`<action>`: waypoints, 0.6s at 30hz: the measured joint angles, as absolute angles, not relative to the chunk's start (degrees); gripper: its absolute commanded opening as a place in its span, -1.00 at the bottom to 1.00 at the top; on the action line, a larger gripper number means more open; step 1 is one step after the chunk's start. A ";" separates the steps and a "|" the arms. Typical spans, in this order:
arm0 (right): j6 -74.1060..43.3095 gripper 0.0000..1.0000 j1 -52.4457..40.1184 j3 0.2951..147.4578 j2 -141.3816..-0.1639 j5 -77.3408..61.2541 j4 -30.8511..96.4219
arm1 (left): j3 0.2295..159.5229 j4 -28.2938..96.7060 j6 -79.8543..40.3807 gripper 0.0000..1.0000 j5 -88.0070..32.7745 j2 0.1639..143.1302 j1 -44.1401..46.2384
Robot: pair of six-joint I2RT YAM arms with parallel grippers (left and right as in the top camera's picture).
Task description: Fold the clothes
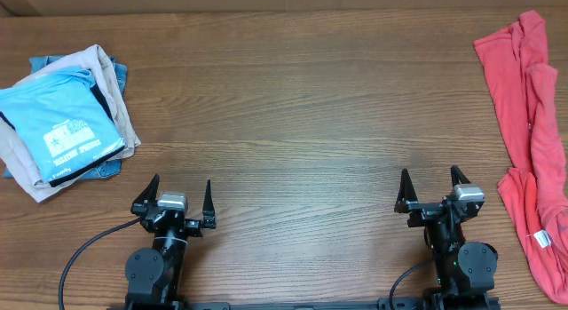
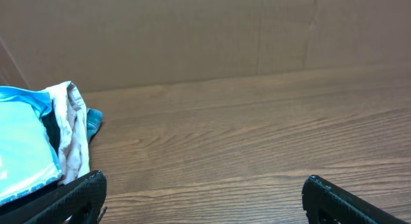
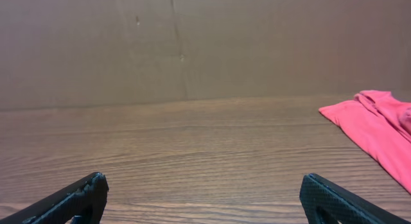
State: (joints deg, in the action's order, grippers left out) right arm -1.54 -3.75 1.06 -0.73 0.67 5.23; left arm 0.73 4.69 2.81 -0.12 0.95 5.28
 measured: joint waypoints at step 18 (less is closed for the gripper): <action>-1.74 1.00 -3.75 21.19 -25.65 5.89 13.23 | 13.39 15.94 1.19 1.00 2.61 12.23 5.28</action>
State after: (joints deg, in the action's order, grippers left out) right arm -1.74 -3.75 21.19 -25.65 5.89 13.23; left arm 13.39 15.94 1.19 2.61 12.23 5.28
